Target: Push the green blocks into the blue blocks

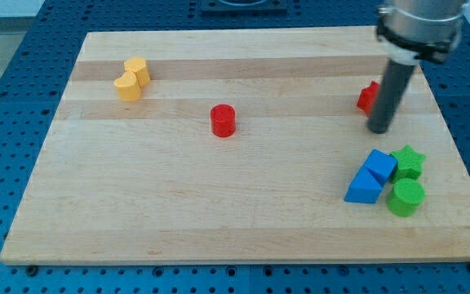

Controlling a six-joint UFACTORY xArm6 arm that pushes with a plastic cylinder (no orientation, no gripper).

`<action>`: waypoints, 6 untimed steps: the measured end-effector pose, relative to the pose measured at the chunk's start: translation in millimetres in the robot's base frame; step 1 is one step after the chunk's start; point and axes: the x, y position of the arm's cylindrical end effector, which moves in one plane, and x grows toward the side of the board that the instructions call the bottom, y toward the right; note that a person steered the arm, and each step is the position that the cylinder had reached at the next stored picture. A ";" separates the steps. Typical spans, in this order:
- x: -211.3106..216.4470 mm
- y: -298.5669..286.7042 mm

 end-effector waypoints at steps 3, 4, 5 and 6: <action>46.3 27.8; 65.5 21.3; 80.0 16.7; 82.7 9.0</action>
